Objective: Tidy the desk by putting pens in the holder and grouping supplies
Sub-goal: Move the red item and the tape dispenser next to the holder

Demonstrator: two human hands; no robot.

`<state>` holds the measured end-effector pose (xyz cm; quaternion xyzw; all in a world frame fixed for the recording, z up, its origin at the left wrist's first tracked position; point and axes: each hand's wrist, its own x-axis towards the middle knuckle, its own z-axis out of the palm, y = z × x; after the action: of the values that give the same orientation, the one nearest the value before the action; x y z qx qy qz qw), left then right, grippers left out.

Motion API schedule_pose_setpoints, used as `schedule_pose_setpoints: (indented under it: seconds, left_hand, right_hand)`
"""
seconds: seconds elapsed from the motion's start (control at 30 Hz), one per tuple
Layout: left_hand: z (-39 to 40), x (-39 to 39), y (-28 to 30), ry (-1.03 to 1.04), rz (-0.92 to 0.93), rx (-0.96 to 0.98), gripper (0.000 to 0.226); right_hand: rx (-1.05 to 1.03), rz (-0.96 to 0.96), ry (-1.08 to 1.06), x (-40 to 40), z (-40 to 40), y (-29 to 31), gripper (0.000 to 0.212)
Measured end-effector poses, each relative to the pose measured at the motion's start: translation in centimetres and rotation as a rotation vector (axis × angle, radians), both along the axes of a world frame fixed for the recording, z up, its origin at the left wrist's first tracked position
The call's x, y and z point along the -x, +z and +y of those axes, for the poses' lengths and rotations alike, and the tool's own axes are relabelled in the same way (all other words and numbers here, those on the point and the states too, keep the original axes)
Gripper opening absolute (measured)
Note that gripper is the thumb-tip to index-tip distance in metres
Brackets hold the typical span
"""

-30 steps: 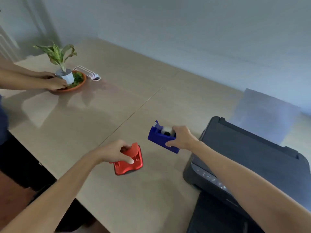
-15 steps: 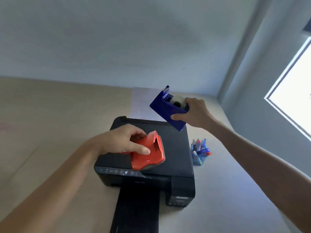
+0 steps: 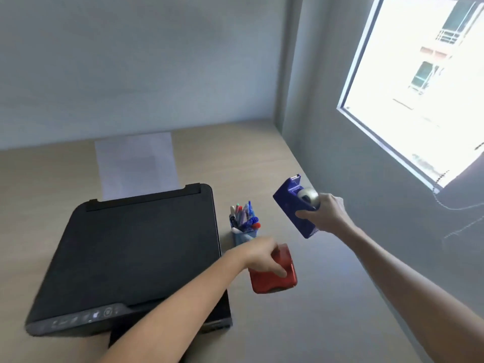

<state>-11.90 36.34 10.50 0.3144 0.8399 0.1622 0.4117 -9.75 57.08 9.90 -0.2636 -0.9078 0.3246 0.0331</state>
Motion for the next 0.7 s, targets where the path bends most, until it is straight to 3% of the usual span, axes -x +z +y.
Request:
schedule_pose_setpoints:
  seconds: [0.1, 0.2, 0.4, 0.47, 0.7]
  left_hand:
    - [1.5, 0.8, -3.8, -0.001, 0.055, 0.125, 0.037]
    - [2.1, 1.4, -6.1, 0.008, 0.101, 0.228, 0.053]
    - [2.2, 2.5, -8.8, 0.012, 0.117, 0.367, 0.059]
    - [2.2, 2.7, -9.3, 0.013, 0.108, 0.406, 0.063]
    - [1.9, 2.7, -9.5, -0.004, 0.140, 0.381, 0.062]
  right_hand:
    - [0.051, -0.095, -0.043, -0.1, 0.1, -4.4, 0.025]
    - [0.079, -0.145, -0.067, 0.2, -0.5, -8.0, 0.026]
    - [0.091, -0.206, -0.130, 1.8, -3.2, -11.8, 0.023]
    - [0.084, -0.222, -0.149, 2.3, -4.1, -12.7, 0.032]
    - [0.030, -0.228, -0.179, 2.7, -6.9, -13.8, 0.043]
